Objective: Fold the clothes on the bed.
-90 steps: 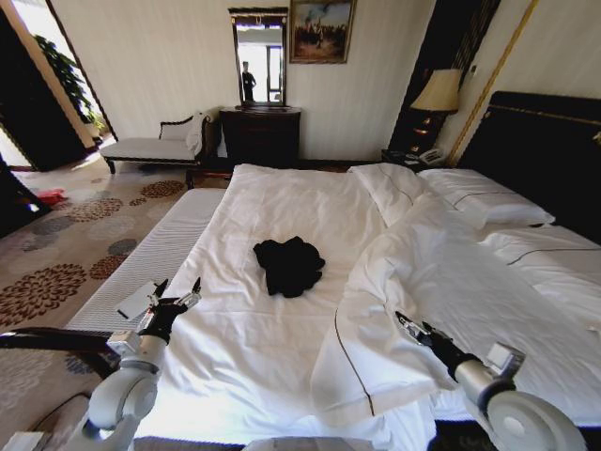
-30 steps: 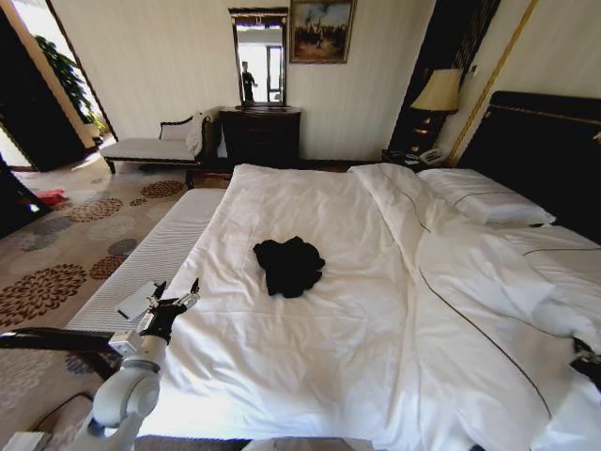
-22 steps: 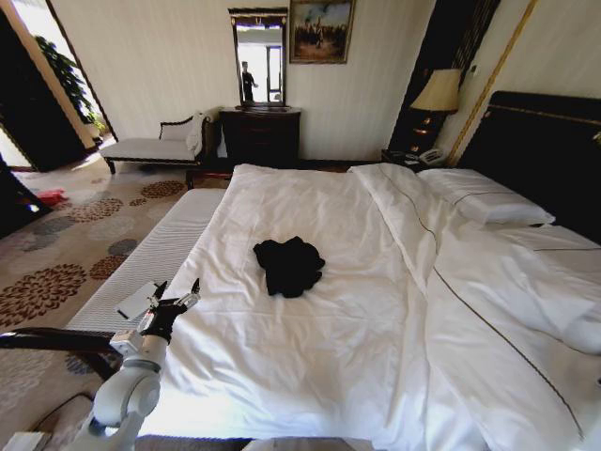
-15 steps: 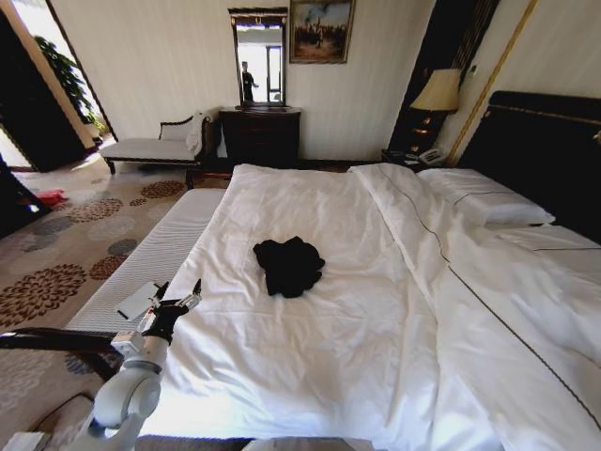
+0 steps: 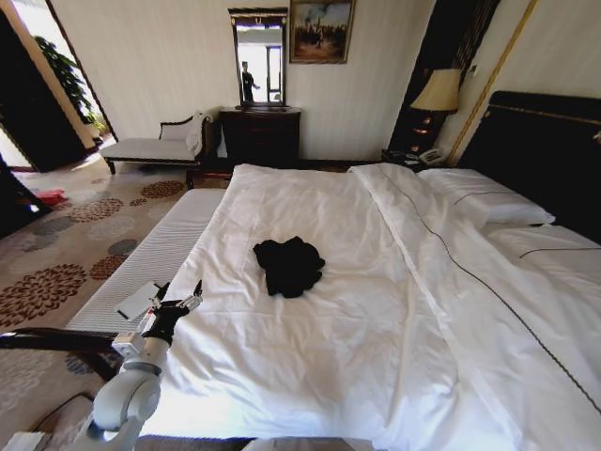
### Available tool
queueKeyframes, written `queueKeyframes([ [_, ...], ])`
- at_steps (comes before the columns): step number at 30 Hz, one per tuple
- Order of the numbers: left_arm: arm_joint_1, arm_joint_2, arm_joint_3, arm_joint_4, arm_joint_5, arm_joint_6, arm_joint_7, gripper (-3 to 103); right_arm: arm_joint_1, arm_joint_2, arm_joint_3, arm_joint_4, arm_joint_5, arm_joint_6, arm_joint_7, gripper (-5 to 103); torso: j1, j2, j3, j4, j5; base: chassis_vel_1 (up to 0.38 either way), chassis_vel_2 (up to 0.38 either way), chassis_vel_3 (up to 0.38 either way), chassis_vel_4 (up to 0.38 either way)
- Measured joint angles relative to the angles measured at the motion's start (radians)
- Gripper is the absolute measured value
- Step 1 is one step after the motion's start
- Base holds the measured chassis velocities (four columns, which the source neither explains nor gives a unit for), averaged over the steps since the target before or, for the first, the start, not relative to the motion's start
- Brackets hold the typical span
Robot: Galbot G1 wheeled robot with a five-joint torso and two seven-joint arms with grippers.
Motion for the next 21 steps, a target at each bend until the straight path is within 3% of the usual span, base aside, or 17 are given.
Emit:
queueKeyframes([
  [12,0.007,0.001,-0.001,-0.013,0.005,0.002,-0.008,100,0.066,-0.071,-0.004,-0.255,-0.119,0.137,0.014,2,0.0,0.0,0.0,0.0005,-0.0001,0.0,0.0,0.0,0.0],
  [21,0.013,-0.003,0.0,-0.015,0.007,0.003,-0.008,100,0.054,-0.036,0.004,-0.338,-0.139,0.145,0.032,2,0.0,0.0,0.0,0.0013,-0.0002,0.0,0.0,0.0,0.0],
])
